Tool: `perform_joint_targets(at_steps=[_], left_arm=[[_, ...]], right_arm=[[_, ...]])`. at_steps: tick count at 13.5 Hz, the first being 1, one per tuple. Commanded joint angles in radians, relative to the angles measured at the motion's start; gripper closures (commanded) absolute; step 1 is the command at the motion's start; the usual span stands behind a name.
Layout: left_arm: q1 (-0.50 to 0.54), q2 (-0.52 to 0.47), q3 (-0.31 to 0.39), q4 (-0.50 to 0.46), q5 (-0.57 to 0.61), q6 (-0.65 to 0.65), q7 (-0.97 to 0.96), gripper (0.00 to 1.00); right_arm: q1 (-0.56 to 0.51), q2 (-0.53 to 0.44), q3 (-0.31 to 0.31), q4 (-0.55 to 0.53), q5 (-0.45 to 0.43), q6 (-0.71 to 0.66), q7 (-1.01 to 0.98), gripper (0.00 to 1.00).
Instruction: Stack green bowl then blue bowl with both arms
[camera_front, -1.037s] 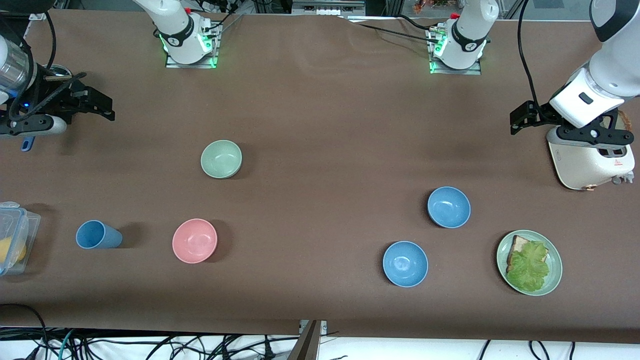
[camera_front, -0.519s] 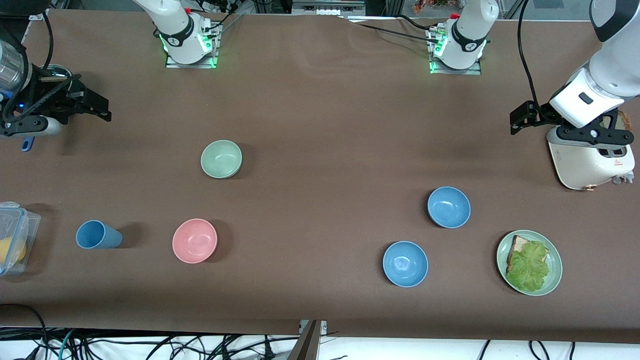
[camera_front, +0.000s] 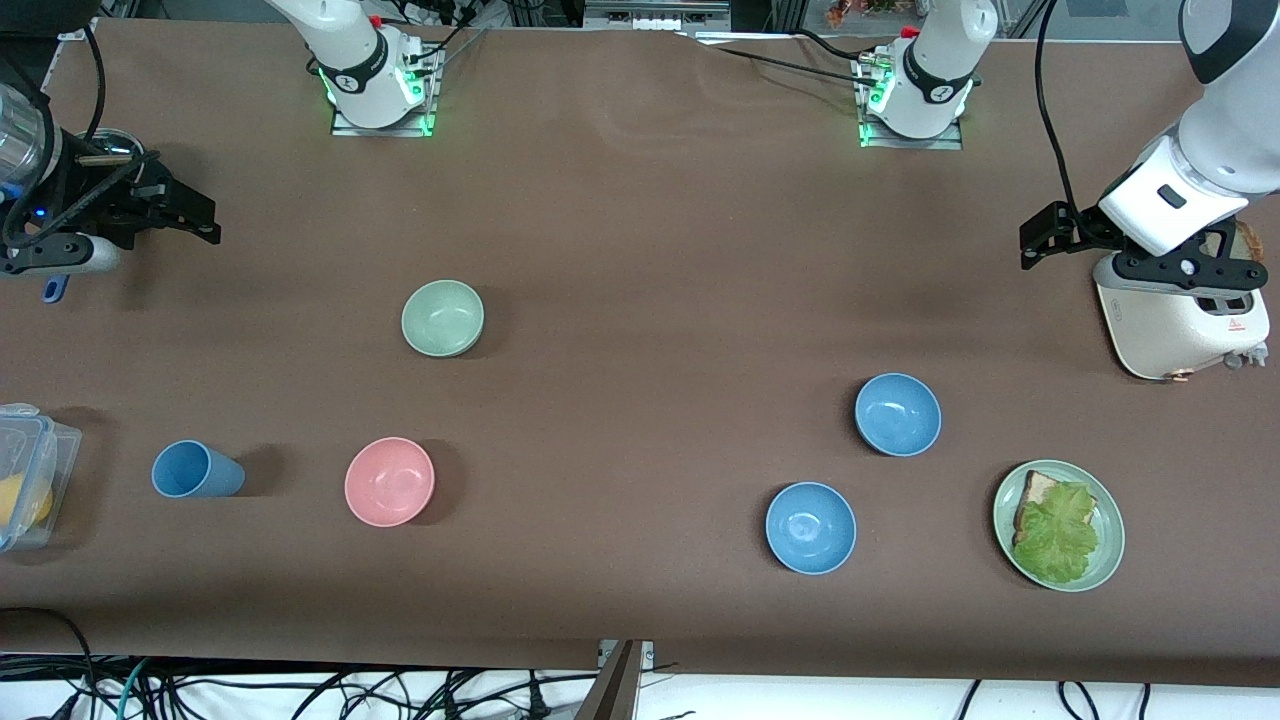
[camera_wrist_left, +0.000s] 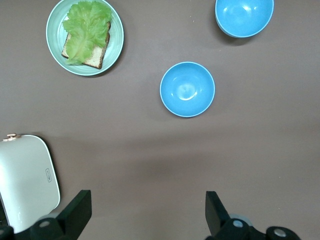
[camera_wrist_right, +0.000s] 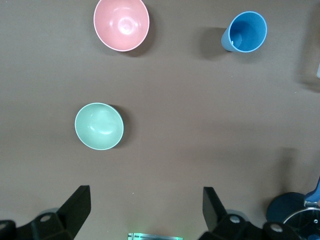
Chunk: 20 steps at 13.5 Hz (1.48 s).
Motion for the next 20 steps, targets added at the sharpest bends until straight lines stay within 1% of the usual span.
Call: perform_joint_targets(at_steps=[1,15,20], left_arm=[[-0.006,0.014,0.003,0.028,-0.018,-0.016,-0.009,0.00],[-0.006,0.014,0.003,0.028,-0.018,-0.016,-0.009,0.00],[-0.006,0.014,0.003,0.028,-0.018,-0.016,-0.009,0.00]], right_arm=[[-0.007,0.003,0.005,0.010,-0.009,-0.005,0.001,0.01],[-0.007,0.004,0.005,0.010,-0.007,-0.003,0.001,0.01],[-0.002,0.021,0.006,0.013,0.005,0.026,-0.004,0.01]])
